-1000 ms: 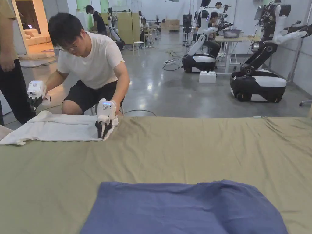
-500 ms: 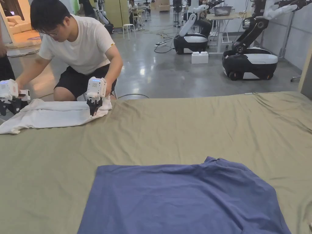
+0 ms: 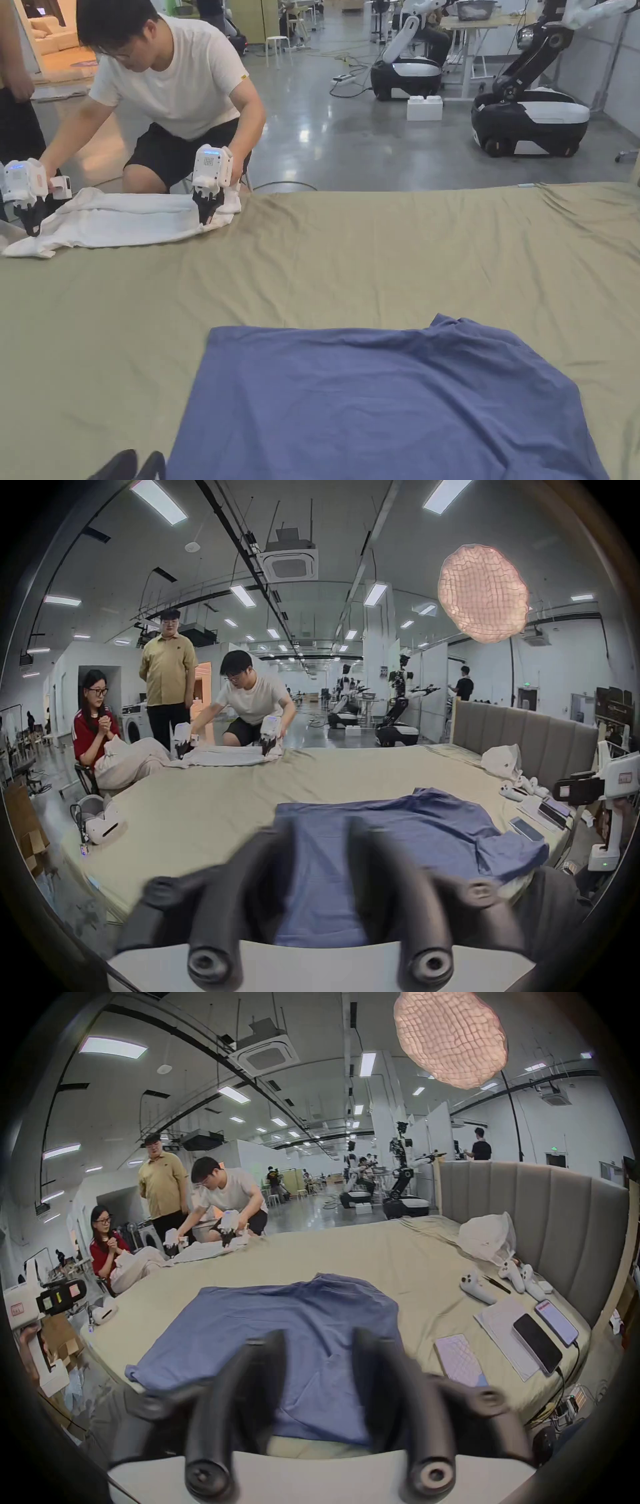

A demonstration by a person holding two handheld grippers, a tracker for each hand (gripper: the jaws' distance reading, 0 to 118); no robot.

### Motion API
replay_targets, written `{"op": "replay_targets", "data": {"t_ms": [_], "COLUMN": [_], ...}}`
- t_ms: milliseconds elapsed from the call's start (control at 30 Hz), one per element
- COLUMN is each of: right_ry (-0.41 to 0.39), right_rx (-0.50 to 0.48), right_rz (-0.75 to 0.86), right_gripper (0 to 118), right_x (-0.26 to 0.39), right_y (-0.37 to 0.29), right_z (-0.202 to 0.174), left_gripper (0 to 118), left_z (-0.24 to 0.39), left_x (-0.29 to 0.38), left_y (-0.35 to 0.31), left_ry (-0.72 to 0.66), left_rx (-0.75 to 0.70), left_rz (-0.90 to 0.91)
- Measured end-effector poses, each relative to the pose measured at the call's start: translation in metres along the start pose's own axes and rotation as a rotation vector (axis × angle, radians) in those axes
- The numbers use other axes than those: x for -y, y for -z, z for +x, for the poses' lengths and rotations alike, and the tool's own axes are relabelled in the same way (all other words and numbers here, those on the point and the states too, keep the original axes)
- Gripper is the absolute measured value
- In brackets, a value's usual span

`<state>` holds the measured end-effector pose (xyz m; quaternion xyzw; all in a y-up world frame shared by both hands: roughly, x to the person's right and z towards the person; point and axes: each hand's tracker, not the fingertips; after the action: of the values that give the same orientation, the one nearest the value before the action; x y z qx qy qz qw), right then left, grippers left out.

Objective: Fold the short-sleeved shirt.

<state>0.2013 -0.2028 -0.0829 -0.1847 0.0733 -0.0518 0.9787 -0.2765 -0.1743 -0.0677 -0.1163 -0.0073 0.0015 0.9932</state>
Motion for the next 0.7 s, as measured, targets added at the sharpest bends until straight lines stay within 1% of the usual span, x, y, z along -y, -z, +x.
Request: {"op": "replay_targets", "data": {"t_ms": [33, 67, 100, 133, 200, 233, 300, 333, 367, 400, 433, 467, 533, 567, 667, 700], "right_ry": [-0.009, -0.019, -0.027, -0.036, -0.037, -0.027, 0.009, 0.022, 0.035, 0.045, 0.053, 0.063, 0.076, 0.082, 0.073, 0.063], "right_rx": [0.002, 0.007, -0.010, -0.021, -0.008, -0.023, -0.021, -0.026, -0.025, -0.022, -0.021, -0.023, -0.024, -0.029, -0.036, -0.030], "right_rz": [-0.002, -0.012, -0.038, -0.071, -0.062, -0.071, -0.077, -0.082, -0.085, -0.087, -0.094, -0.100, -0.109, -0.122, -0.157, -0.168], "right_gripper": [0, 0, 0, 0, 0, 0, 0, 0, 0, 0, 0, 0, 0, 0, 0, 0], "right_x": [0.002, 0.004, 0.005, 0.006, 0.010, 0.011, 0.014, 0.015, 0.017, 0.018, 0.016, 0.017, 0.021, 0.022, 0.026, 0.026], "right_y": [0.002, 0.004, 0.006, 0.009, 0.010, 0.010, 0.011, 0.012, 0.012, 0.013, 0.014, 0.014, 0.013, 0.014, 0.013, 0.013], "right_z": [-0.004, -0.006, -0.007, -0.009, -0.012, -0.011, -0.009, -0.008, -0.006, -0.005, -0.010, -0.010, -0.008, -0.006, -0.004, -0.003], "left_gripper": [0, 0, 0, 0, 0, 0, 0, 1, 14, 41, 59, 66, 67, 66, 63, 57], "left_z": [0.001, 0.000, -0.004, -0.011, -0.019, -0.023, -0.033, -0.041, -0.050, -0.058, -0.066, -0.073, -0.083, -0.088, -0.099, -0.102], "left_x": [0.002, 0.004, 0.006, 0.009, 0.012, 0.015, 0.018, 0.022, 0.030, 0.037, 0.046, 0.057, 0.083, 0.095, 0.127, 0.132], "left_y": [0.000, 0.001, 0.003, 0.005, 0.006, 0.006, 0.007, 0.010, 0.012, 0.017, 0.023, 0.030, 0.047, 0.057, 0.082, 0.090], "left_ry": [0.008, 0.012, 0.002, -0.028, -0.030, -0.025, -0.010, -0.022, -0.047, -0.077, -0.083, -0.089, -0.107, -0.138, -0.207, -0.237], "left_rx": [-0.007, -0.014, -0.014, 0.007, -0.023, -0.023, -0.071, -0.067, -0.060, -0.047, -0.042, -0.022, 0.004, 0.018, 0.020, 0.015], "left_rz": [-0.008, -0.018, -0.063, -0.082, -0.095, -0.110, -0.148, -0.158, -0.179, -0.217, -0.254, -0.291, -0.399, -0.467, -0.587, -0.610]}}
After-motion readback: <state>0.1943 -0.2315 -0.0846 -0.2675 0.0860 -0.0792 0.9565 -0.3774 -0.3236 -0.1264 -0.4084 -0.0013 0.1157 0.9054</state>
